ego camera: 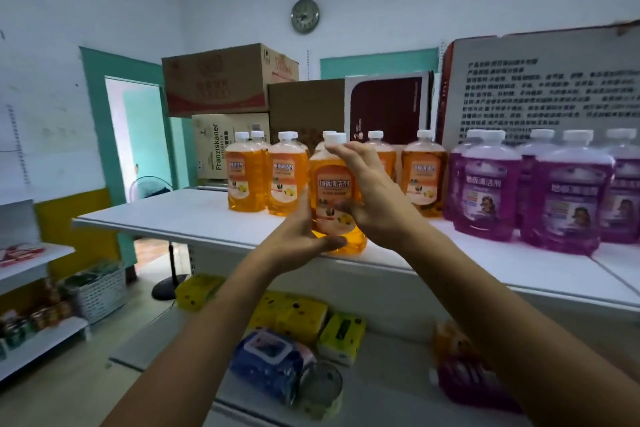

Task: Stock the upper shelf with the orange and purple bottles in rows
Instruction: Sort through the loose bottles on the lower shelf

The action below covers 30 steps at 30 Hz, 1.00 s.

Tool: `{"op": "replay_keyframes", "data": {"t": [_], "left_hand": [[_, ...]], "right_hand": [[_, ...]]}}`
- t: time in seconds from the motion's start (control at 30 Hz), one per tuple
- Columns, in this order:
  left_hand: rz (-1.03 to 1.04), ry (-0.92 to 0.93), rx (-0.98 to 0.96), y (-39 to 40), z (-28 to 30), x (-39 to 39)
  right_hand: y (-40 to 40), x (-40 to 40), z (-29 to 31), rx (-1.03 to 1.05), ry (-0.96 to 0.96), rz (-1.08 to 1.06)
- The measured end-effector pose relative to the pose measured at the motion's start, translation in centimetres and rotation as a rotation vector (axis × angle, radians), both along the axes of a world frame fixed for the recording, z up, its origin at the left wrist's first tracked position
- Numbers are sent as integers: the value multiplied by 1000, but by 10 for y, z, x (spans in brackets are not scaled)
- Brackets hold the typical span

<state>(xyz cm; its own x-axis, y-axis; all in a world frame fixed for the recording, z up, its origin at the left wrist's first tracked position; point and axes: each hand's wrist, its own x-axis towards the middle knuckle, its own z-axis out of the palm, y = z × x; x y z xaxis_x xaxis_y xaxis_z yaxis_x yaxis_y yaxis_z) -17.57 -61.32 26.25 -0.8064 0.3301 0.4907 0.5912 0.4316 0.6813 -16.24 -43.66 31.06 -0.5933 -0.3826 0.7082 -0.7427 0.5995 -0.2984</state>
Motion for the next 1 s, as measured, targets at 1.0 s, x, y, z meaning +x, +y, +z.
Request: {"op": "replay_keyframes", "data": {"t": [1.0], "left_hand": [[319,417,253,11,-33,38]], "right_hand": [[-9,7,-44,-202,-65,-94]]}}
